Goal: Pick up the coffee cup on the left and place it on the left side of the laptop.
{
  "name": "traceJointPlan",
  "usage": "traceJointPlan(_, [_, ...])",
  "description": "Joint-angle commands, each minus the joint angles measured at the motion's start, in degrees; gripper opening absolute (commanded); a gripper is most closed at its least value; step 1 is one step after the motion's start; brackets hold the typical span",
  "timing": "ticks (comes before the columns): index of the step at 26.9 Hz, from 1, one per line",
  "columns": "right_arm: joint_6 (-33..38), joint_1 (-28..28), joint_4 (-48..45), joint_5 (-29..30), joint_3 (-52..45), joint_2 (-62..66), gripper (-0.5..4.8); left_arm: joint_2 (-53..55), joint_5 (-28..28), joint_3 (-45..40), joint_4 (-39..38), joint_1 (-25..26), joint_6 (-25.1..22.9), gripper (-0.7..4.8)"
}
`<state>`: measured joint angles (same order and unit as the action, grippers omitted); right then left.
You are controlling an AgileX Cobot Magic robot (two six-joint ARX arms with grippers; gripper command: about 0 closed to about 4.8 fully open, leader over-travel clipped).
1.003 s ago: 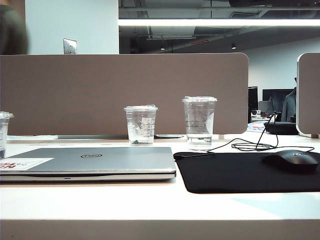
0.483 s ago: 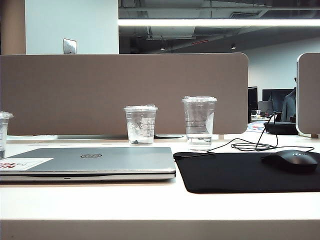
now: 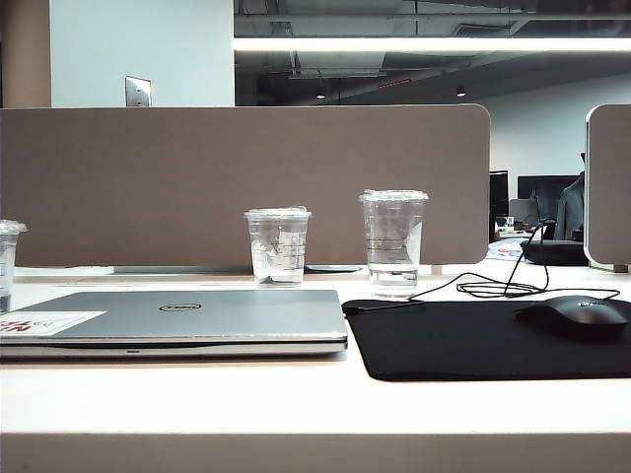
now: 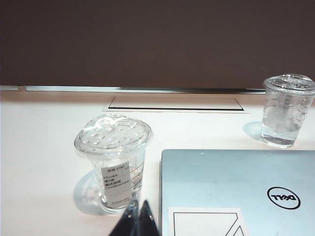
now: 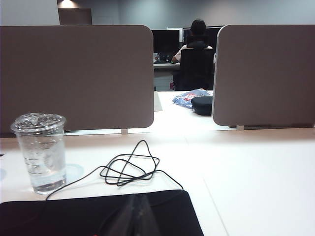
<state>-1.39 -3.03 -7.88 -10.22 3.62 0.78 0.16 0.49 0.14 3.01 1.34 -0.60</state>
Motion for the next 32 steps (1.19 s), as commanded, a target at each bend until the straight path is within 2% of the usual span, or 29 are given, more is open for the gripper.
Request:
traceJointPlan(1, [-0.15,0.57,-0.85,0.28,-1.73,-0.81,-0.04,0.0,0.22,0.22,0.72,-0.02,-0.24,-0.05])
traceJointPlan(11, [-0.13,0.55,4.68,3.1,-3.54,-0.81,-0.04,0.02,0.22,0.22,0.68,-0.02,-0.24,-0.05])
traceJointPlan(18, [0.17,0.57,4.24,4.37,-3.54,-0.81,-0.04,0.02,0.22,0.22,0.68,-0.02,-0.24,-0.05])
traceJointPlan(22, [3.41,0.57,4.2,4.37,-3.52,-0.81,-0.04,0.02,0.22,0.22,0.68,-0.02,-0.24,-0.05])
traceJointPlan(32, [3.32,0.55,5.25,4.35,-3.52,-0.81,-0.04,0.02,0.22,0.22,0.68,-0.02,-0.24,-0.05])
